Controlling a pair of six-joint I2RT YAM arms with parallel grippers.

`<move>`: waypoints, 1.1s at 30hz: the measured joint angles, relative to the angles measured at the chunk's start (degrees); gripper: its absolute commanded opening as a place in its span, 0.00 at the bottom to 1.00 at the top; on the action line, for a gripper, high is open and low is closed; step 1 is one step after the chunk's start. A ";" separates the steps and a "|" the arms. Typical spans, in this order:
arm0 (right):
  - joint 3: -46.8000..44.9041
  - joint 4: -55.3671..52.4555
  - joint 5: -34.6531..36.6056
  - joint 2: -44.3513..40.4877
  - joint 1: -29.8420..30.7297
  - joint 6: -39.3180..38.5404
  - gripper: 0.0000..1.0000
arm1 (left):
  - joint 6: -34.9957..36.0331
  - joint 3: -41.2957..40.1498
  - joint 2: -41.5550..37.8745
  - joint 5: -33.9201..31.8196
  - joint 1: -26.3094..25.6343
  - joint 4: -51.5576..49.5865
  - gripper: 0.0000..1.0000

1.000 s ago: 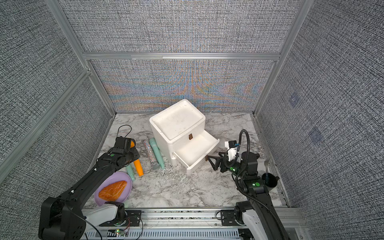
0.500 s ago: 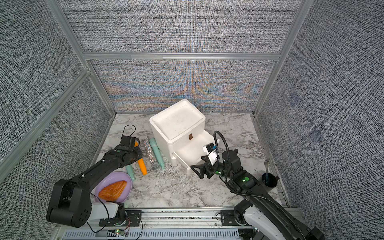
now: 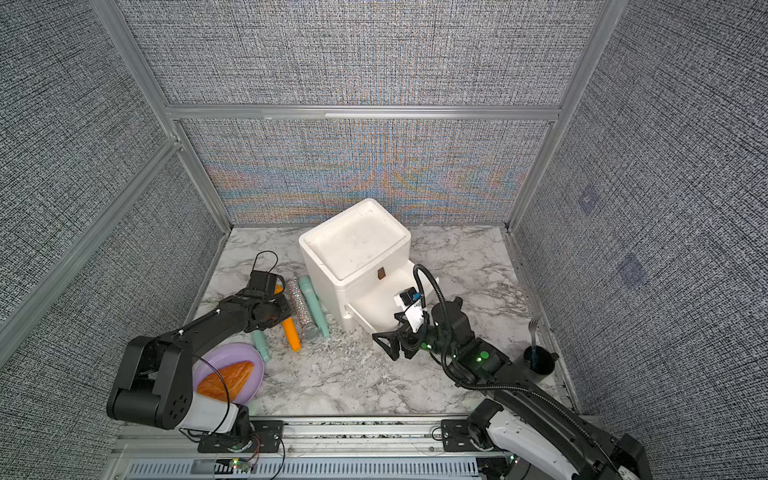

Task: Take the microphone out of the drawer
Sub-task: Place the microphone at the center of the board.

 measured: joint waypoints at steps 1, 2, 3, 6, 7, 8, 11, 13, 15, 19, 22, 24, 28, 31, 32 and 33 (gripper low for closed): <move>0.00 0.00 0.07 0.02 0.00 0.00 0.98 | -0.07 0.07 0.35 0.33 0.00 0.13 0.00; 0.00 0.00 0.17 0.02 0.04 0.00 0.98 | -0.20 0.07 0.59 0.33 0.00 0.37 0.00; 0.00 0.00 0.33 0.02 0.09 -0.02 0.98 | -0.20 0.07 0.87 0.44 0.00 0.66 0.00; 0.00 0.02 0.70 0.11 0.24 -0.02 0.98 | -0.70 0.07 1.46 1.68 0.00 1.25 0.00; 0.00 0.02 0.81 0.13 0.35 -0.04 0.98 | -0.94 0.07 1.60 1.73 0.00 1.36 0.00; 0.00 0.02 1.03 0.13 0.35 -0.09 0.98 | -1.01 0.07 1.70 1.73 0.00 1.42 0.00; 0.00 0.02 1.11 0.24 0.39 -0.20 0.98 | -1.25 0.07 1.99 1.77 0.00 1.66 0.00; 0.13 0.00 1.51 0.31 0.39 -0.24 0.98 | -1.38 0.04 2.23 1.90 0.00 1.70 0.00; 0.33 0.04 1.51 0.35 0.39 -0.42 0.98 | -1.44 -0.02 2.49 1.90 0.00 2.05 0.00; 0.42 0.04 1.53 0.46 0.46 -0.44 0.98 | -1.64 -0.11 3.21 2.32 0.00 2.23 0.00; 0.42 0.04 1.55 0.44 0.48 -0.50 0.98 | -1.64 -0.11 3.65 2.43 0.00 2.43 0.05; 0.42 0.04 1.66 0.37 0.48 -0.57 0.98 | -1.64 -0.11 3.85 2.82 0.00 2.43 0.08; 0.42 0.04 1.70 0.26 0.55 -0.59 0.98 | -1.64 -0.11 4.15 3.17 0.00 2.45 0.13; 0.42 0.04 1.70 0.26 0.55 -0.59 0.98 | -1.64 -0.11 4.17 3.17 0.00 2.47 0.19; 0.42 0.04 1.70 0.26 0.55 -0.59 0.98 | -1.64 -0.11 4.20 3.17 0.00 2.45 0.20; 0.42 0.04 1.73 0.26 0.55 -0.59 0.98 | -1.64 -0.11 4.20 3.17 0.00 2.45 0.22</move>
